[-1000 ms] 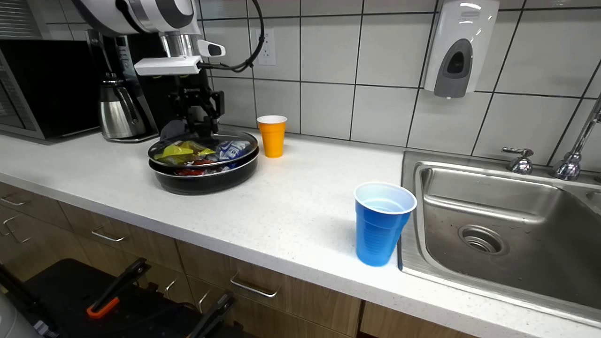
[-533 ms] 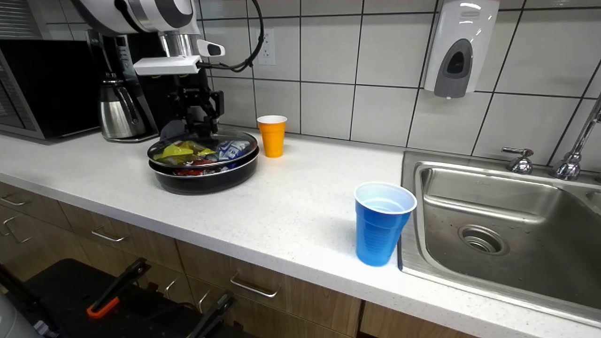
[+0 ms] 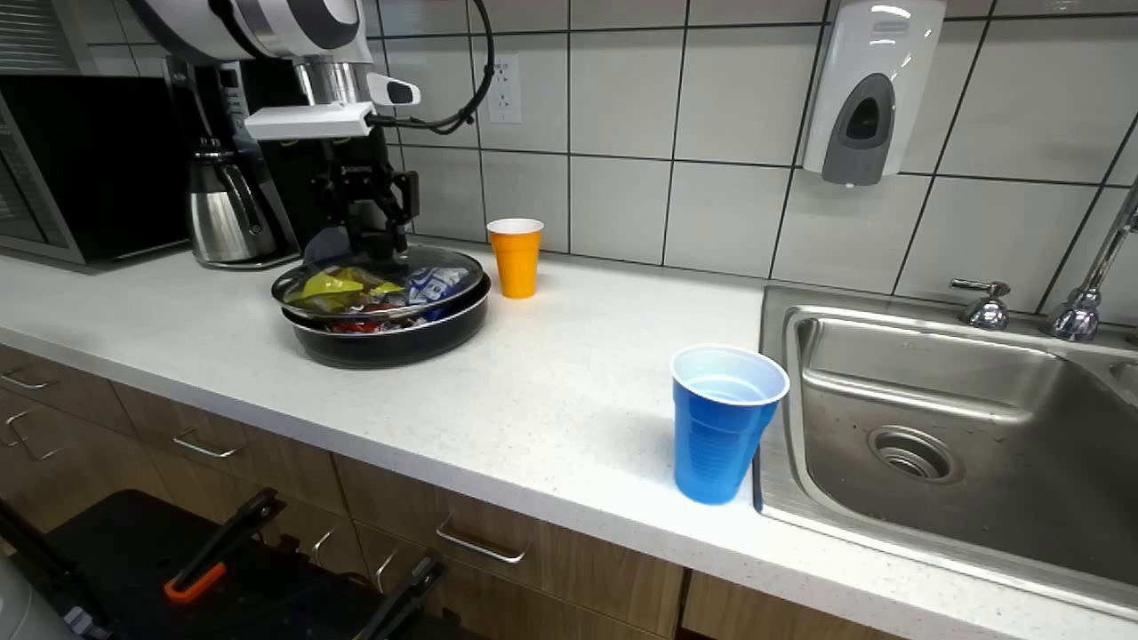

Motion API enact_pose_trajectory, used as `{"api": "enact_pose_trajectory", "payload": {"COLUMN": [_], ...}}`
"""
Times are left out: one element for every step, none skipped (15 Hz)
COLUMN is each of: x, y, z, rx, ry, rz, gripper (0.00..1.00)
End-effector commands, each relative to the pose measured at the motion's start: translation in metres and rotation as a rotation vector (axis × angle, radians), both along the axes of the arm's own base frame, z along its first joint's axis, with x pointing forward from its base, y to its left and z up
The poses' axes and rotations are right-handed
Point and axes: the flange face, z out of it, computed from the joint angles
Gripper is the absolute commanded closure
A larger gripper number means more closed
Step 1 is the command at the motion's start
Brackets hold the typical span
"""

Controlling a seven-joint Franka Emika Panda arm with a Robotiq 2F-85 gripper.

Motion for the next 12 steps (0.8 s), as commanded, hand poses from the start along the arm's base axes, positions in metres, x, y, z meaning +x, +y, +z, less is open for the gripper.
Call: {"api": "enact_pose_trajectory", "payload": {"x": [-0.0118,-0.012,-0.0124,-0.0128,-0.0132,-0.0126,-0.0122,-0.0114,-0.011,-0.0103,-0.0099,-0.0093], "y": [-0.0024,-0.0041,-0.0058,-0.0069,-0.0078,-0.0087,-0.0092,-0.0098,-0.01,-0.0107,-0.0114,-0.0117], "z": [0.0218,0.0212,0.021,0.0204,0.0201,0.0188,0.018,0.0167,0.0155,0.0144,0.0138,0.0134], "rx": [-0.019,-0.023,-0.029,-0.031,-0.034,-0.035,-0.033,-0.03,-0.029,-0.031,-0.034,-0.035], "ry": [-0.008,-0.01,-0.012,-0.013,-0.014,-0.015,-0.014,-0.012,-0.012,-0.017,-0.023,-0.03], "rz": [-0.006,-0.012,-0.018,-0.022,-0.023,-0.026,-0.027,-0.029,-0.03,-0.036,-0.042,-0.048], "gripper": [0.61,0.61,0.61,0.61,0.61,0.61,0.61,0.61,0.61,0.61,0.61,0.61]}}
